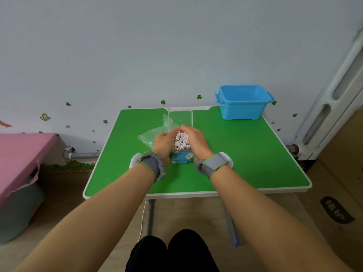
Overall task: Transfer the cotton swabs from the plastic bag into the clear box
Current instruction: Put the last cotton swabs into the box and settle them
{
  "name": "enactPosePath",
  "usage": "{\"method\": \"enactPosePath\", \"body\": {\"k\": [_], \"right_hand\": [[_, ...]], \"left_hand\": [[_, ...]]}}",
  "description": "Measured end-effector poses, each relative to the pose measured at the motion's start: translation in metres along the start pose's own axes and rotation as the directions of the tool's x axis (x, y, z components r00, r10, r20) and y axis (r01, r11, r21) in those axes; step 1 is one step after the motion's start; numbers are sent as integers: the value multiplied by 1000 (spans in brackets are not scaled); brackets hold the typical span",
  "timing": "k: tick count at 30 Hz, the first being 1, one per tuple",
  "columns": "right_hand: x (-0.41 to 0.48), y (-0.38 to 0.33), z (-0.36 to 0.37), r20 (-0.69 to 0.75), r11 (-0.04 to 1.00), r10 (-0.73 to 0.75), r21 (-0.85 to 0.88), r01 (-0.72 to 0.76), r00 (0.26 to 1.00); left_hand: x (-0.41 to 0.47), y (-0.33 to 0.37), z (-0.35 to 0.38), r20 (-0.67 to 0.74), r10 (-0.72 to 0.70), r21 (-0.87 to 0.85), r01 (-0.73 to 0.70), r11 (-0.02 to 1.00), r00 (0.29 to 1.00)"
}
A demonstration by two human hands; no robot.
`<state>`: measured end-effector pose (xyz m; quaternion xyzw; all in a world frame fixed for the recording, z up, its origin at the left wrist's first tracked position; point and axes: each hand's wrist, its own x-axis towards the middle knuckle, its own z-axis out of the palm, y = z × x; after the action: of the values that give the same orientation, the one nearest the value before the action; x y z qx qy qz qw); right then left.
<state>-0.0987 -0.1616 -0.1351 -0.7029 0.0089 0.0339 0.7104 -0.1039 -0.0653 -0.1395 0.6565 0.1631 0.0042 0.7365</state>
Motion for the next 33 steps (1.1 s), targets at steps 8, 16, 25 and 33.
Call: {"method": "enactPosePath", "body": {"k": [8, 16, 25, 33], "right_hand": [[3, 1, 3, -64, 993, -32, -113, 25, 997], [0, -1, -1, -42, 998, 58, 18, -57, 997], [-6, -1, -4, 27, 995, 56, 82, -58, 998], [-17, 10, -12, 89, 996, -89, -18, 91, 992]], "left_hand": [[-1, 1, -3, 73, -84, -68, 89, 994, 994], [-10, 2, 0, 105, 16, -38, -12, 999, 994], [-18, -8, -4, 106, 89, 6, -90, 996, 990], [-32, -10, -2, 97, 93, -35, -90, 995, 991]]}}
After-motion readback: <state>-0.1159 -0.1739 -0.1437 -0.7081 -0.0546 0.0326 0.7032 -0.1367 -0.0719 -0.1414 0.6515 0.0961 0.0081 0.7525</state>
